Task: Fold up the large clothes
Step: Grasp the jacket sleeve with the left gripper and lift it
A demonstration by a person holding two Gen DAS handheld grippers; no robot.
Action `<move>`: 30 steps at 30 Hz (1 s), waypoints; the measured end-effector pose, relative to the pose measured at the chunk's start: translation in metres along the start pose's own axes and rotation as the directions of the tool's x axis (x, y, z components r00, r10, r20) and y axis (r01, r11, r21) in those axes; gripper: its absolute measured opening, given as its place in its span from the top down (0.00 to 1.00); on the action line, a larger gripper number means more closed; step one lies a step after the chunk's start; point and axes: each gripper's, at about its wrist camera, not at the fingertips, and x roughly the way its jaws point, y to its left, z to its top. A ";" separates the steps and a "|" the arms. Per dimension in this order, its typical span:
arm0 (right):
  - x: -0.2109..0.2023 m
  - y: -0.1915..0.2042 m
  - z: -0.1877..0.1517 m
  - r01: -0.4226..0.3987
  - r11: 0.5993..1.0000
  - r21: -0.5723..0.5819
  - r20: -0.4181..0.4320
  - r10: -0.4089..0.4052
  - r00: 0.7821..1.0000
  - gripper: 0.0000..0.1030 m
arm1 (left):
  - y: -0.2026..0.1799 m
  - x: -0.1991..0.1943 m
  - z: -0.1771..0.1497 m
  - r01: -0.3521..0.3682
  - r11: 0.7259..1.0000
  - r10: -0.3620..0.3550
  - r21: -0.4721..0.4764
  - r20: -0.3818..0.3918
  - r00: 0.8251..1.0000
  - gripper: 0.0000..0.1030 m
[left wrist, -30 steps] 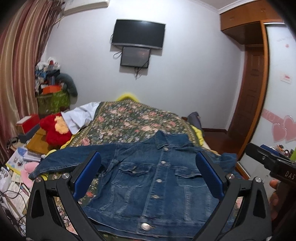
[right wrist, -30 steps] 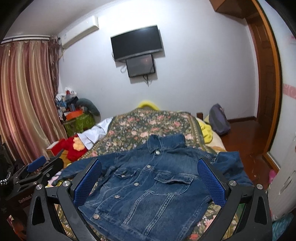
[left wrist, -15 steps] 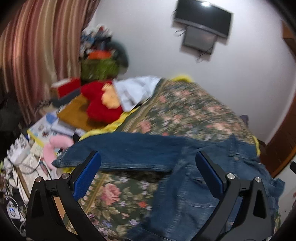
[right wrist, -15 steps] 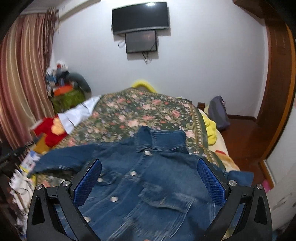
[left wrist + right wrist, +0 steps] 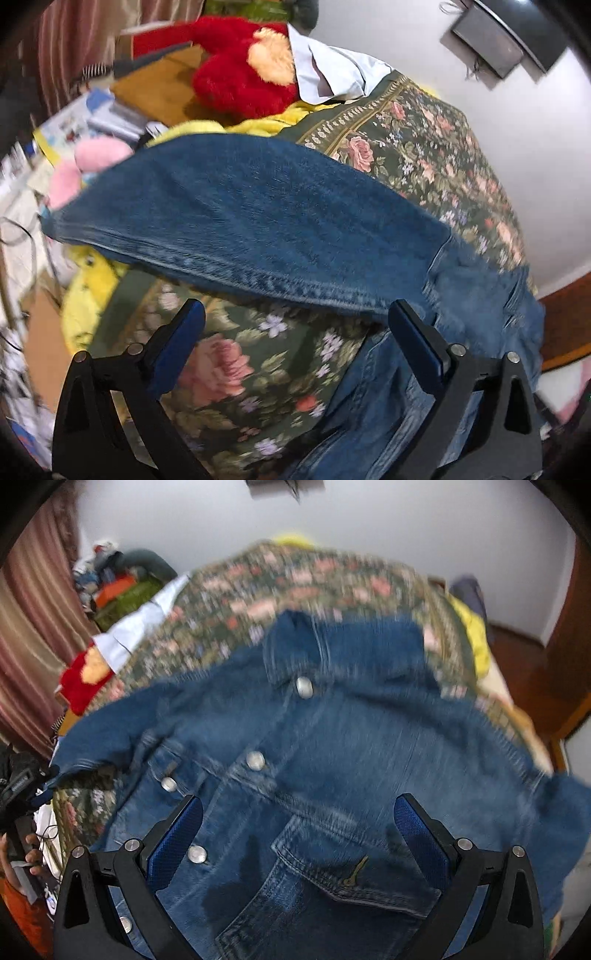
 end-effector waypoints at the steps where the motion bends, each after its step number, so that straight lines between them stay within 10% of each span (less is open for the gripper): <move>1: 0.006 -0.002 0.000 0.000 1.000 0.014 -0.020 0.001 1.000 0.00 | 0.003 0.006 0.003 0.029 0.999 -0.029 -0.029 -0.011 1.000 0.04; 7: 0.021 -0.014 0.000 -0.054 0.993 0.103 -0.074 0.062 0.995 0.00 | 0.014 0.022 0.022 0.041 0.990 -0.040 -0.136 0.011 0.999 0.24; 12: 0.018 -0.018 -0.004 -0.111 0.983 0.143 -0.077 0.123 0.989 0.00 | -0.008 0.016 0.037 -0.147 0.989 0.149 -0.026 0.104 0.983 0.78; 16: 0.003 -0.021 -0.005 -0.148 0.977 0.154 -0.047 0.156 0.987 0.00 | -0.039 -0.008 0.046 -0.229 0.970 0.206 0.087 0.212 0.955 0.82; 23: -0.036 -0.032 -0.007 -0.124 0.982 0.141 0.040 0.119 0.992 0.00 | -0.151 -0.062 0.040 -0.156 0.912 0.008 0.380 0.361 0.932 0.88; 30: -0.078 -0.050 -0.018 -0.136 0.979 0.149 0.105 0.122 0.987 0.00 | -0.244 -0.030 -0.036 -0.021 0.767 -0.125 0.641 0.181 0.976 0.88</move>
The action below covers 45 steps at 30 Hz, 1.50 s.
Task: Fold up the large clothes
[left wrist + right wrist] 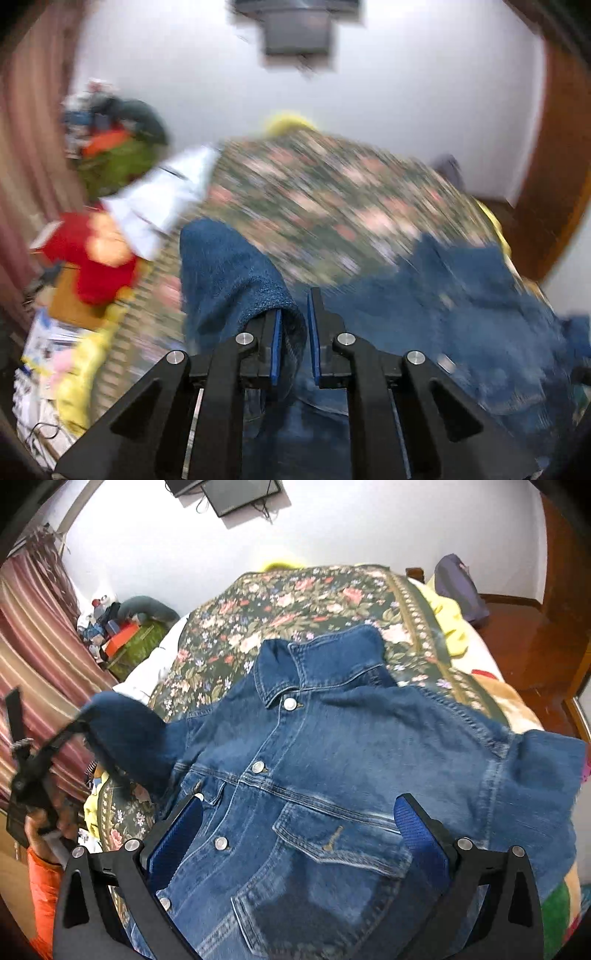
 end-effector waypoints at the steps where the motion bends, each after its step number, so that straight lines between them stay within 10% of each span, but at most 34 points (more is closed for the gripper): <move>1: -0.006 -0.003 -0.002 0.003 1.000 -0.001 0.008 -0.003 1.000 0.00 | -0.018 0.017 -0.009 0.061 0.998 -0.060 0.011 -0.066 0.996 0.88; 8: -0.048 -0.025 -0.011 0.035 0.999 0.014 0.055 -0.035 0.998 0.00 | -0.084 0.084 -0.074 0.253 0.967 -0.234 -0.007 -0.411 0.881 0.86; 13: -0.069 -0.041 -0.018 0.075 0.997 0.021 0.093 -0.077 0.993 0.00 | -0.074 0.070 -0.077 0.265 0.963 -0.260 -0.048 -0.417 0.871 0.75; 15: -0.072 -0.046 -0.019 0.076 0.997 0.028 0.096 -0.079 0.992 0.00 | -0.059 0.057 -0.071 0.280 0.957 -0.286 -0.071 -0.382 0.879 0.42; 19: -0.067 -0.049 -0.019 0.069 0.997 0.043 0.092 -0.073 0.993 0.00 | -0.013 0.029 -0.055 0.214 0.974 -0.226 -0.074 -0.253 0.941 0.36; 23: -0.054 -0.046 -0.015 0.045 0.997 0.057 0.081 -0.049 0.995 0.00 | 0.042 0.040 -0.042 0.096 0.985 -0.126 -0.141 -0.223 0.967 0.32; 28: -0.038 -0.035 -0.010 0.022 0.999 0.042 0.068 -0.025 0.997 0.00 | 0.094 0.082 -0.057 0.005 0.958 -0.093 -0.287 -0.293 0.952 0.32; 33: -0.024 -0.028 -0.006 0.037 0.999 0.017 0.058 -0.038 0.998 0.00 | 0.106 0.118 -0.078 0.089 0.898 -0.243 -0.432 -0.317 0.917 0.32; 37: -0.012 -0.030 -0.004 0.044 0.999 0.026 0.037 -0.044 0.998 0.00 | 0.093 0.125 -0.078 0.137 0.876 -0.298 -0.462 -0.298 0.907 0.49; 45: -0.015 -0.040 -0.006 0.036 0.998 0.053 0.043 -0.039 0.998 0.00 | 0.060 0.094 -0.039 -0.057 0.984 0.013 -0.170 -0.251 0.968 0.92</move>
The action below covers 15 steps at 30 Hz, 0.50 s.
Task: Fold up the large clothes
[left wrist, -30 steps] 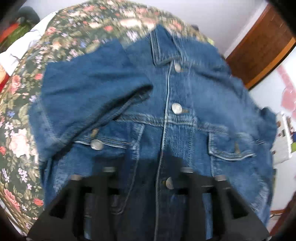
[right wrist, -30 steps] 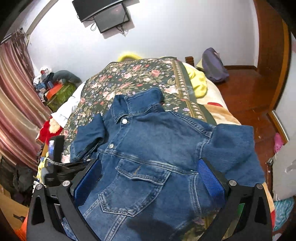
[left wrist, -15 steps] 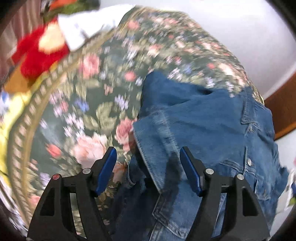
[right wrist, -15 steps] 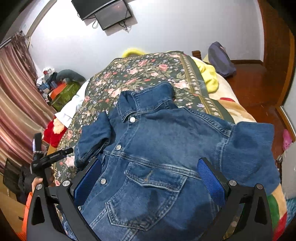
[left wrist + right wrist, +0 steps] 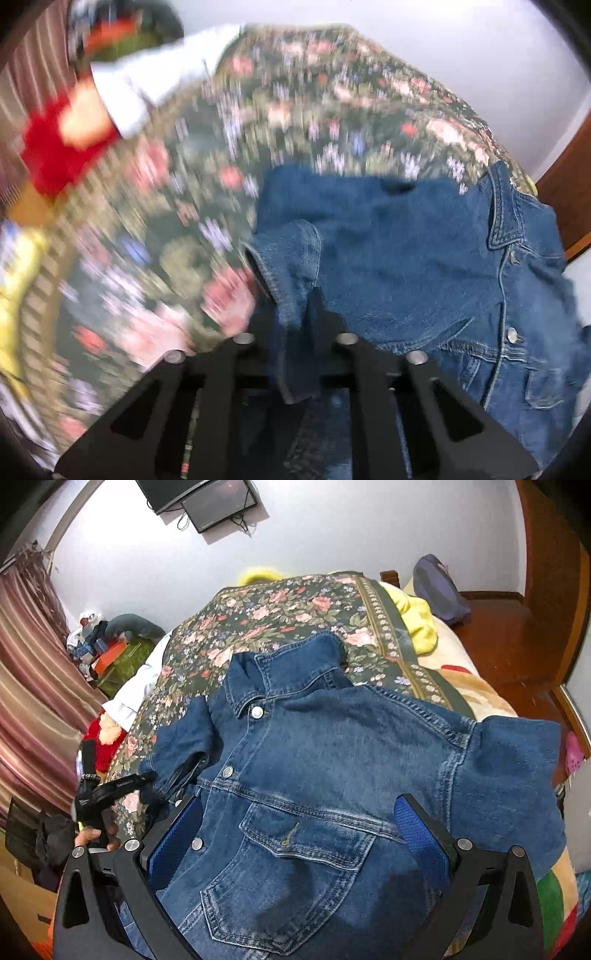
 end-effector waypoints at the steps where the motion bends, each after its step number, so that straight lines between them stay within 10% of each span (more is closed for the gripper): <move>1: -0.002 -0.001 0.000 0.001 1.000 0.002 0.005 -0.001 1.000 0.00 | -0.006 -0.015 0.006 -0.029 0.999 0.028 0.032 0.043 0.999 0.92; 6: -0.017 -0.012 -0.005 -0.015 1.000 0.019 0.035 0.015 0.999 0.00 | -0.045 -0.089 0.029 -0.048 0.987 0.014 0.151 0.221 0.975 0.98; 15: -0.051 -0.034 -0.005 -0.047 0.998 0.048 0.116 0.041 0.992 0.00 | -0.161 -0.198 0.049 0.092 0.918 -0.245 0.386 0.368 0.897 0.98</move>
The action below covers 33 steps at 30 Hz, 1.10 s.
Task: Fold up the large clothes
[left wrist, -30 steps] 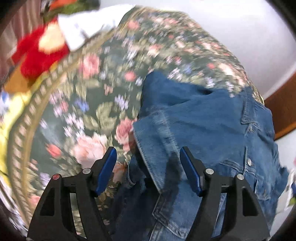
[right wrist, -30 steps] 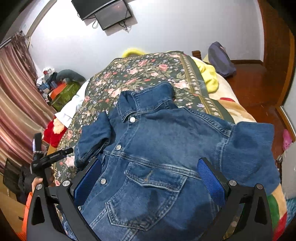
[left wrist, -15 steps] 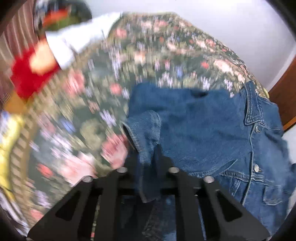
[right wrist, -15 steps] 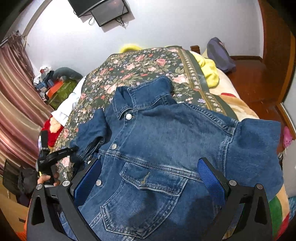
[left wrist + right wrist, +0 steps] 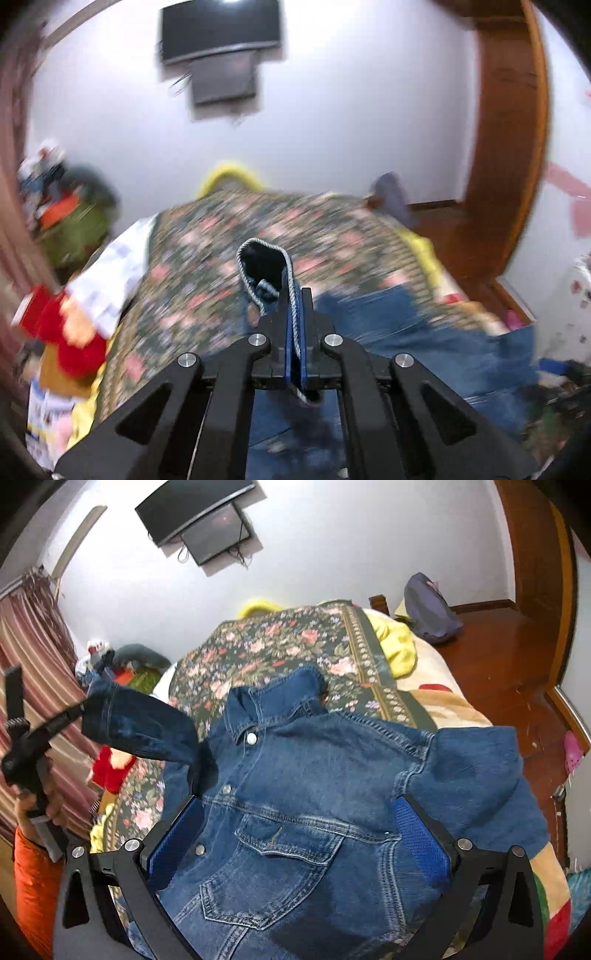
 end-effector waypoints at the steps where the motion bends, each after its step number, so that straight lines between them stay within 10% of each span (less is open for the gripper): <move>1: -0.004 -0.003 0.001 -0.008 1.000 0.010 0.009 0.008 1.000 0.00 | -0.019 -0.005 0.010 0.042 0.999 -0.043 0.025 0.016 0.999 0.98; 9: -0.032 -0.020 0.009 -0.004 0.999 0.038 0.063 0.001 0.998 0.00 | -0.124 -0.002 0.022 0.293 0.939 -0.290 0.181 -0.042 0.956 1.00; 15: -0.038 -0.026 0.007 0.022 0.999 0.031 0.059 -0.024 0.998 0.00 | -0.178 0.035 -0.028 0.372 0.897 -0.320 0.239 -0.230 0.919 0.99; 21: -0.020 -0.024 0.007 0.027 1.000 -0.004 -0.005 -0.027 1.000 0.00 | -0.130 0.059 -0.054 0.293 0.947 -0.244 0.134 -0.296 0.924 0.69; 26: 0.020 -0.018 0.016 -0.003 1.000 -0.025 -0.095 0.001 0.995 0.00 | -0.041 0.068 -0.079 0.082 0.993 -0.054 0.083 -0.297 0.953 0.39; 33: 0.099 -0.025 0.022 -0.005 0.998 0.068 -0.274 0.024 0.962 0.06 | 0.073 0.080 -0.148 -0.067 0.998 0.061 0.002 -0.444 0.894 0.33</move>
